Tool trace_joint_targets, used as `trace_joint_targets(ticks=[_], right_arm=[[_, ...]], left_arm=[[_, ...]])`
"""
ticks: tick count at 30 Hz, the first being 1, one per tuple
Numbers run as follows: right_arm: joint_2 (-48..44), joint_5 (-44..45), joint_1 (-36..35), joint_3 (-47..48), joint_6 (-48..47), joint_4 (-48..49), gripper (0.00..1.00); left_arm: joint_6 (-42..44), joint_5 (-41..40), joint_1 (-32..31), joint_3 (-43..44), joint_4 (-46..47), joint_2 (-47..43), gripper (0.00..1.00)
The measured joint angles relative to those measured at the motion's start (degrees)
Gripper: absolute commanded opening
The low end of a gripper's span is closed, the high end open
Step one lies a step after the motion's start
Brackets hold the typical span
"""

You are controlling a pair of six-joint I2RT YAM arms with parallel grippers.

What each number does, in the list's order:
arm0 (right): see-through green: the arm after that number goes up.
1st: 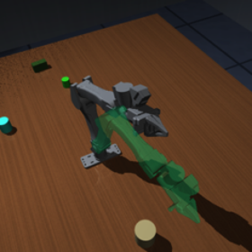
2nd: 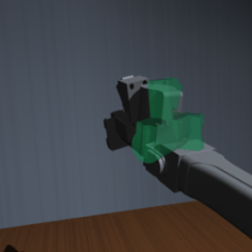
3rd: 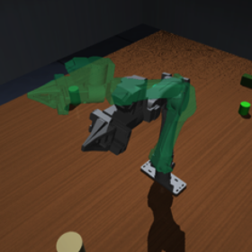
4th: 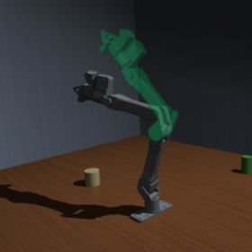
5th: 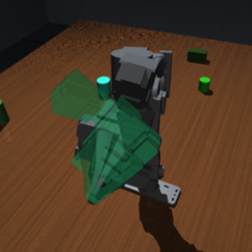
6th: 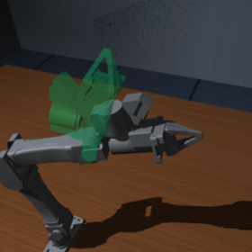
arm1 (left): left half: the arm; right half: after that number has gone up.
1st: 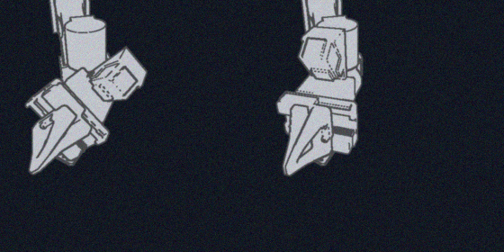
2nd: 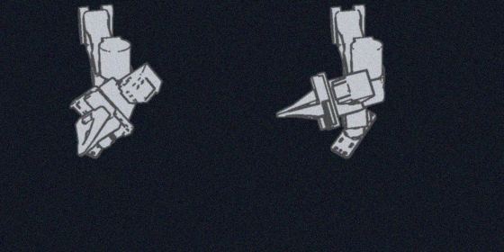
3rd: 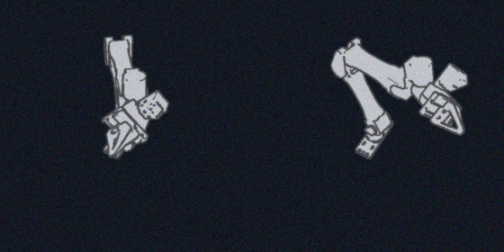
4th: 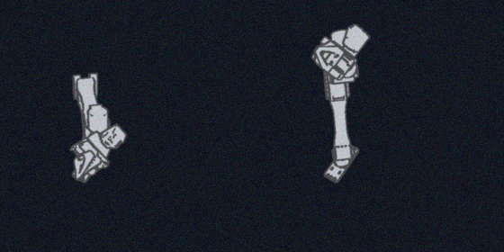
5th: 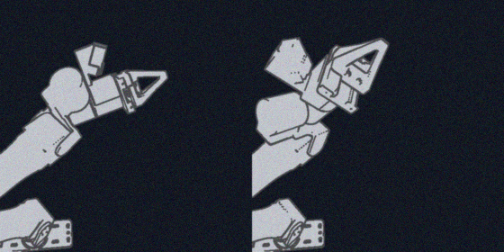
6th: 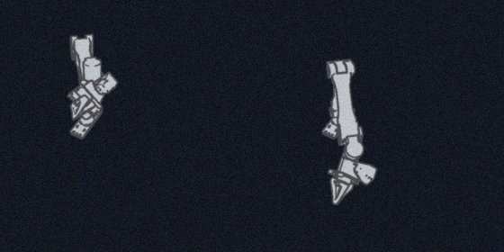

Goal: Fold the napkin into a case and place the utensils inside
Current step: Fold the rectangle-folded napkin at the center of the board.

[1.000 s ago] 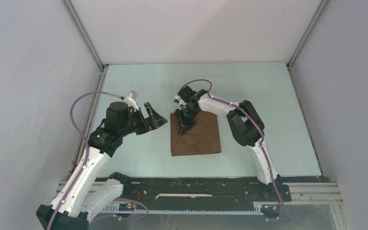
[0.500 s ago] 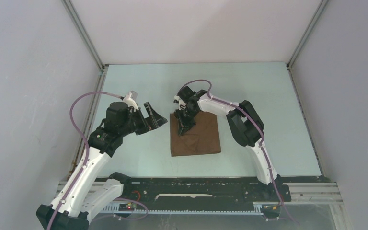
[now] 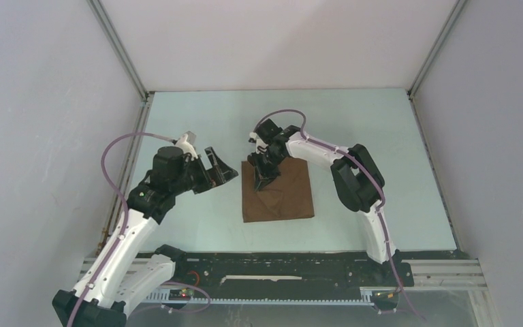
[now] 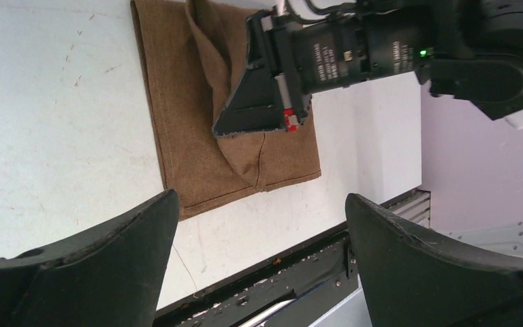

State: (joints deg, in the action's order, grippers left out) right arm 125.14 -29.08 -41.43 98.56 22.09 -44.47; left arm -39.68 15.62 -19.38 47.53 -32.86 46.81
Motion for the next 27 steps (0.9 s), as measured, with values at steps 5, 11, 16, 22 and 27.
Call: trace_joint_targets(ticks=[5,11,16,22,27], right_arm=[[-0.6,-0.2,0.0,0.0,0.6,0.9,0.00],[0.0,-0.8,0.0,0.4,1.0,1.6,0.00],[1.8,-1.1,0.0,1.3,1.3,1.7,0.00],[3.2,-1.4,0.0,1.4,1.5,2.1,0.00],[4.2,-1.6,0.0,3.0,1.5,2.1,0.00]], left_arm=[[-0.4,0.0,0.0,-1.1,-0.2,0.0,1.00],[-0.5,0.0,0.0,-1.1,-0.1,-0.3,1.00],[-0.5,0.0,0.0,-1.1,-0.1,-0.7,1.00],[-0.5,0.0,0.0,-1.1,-0.1,-0.7,1.00],[-0.5,0.0,0.0,-1.1,-0.1,-0.7,1.00]])
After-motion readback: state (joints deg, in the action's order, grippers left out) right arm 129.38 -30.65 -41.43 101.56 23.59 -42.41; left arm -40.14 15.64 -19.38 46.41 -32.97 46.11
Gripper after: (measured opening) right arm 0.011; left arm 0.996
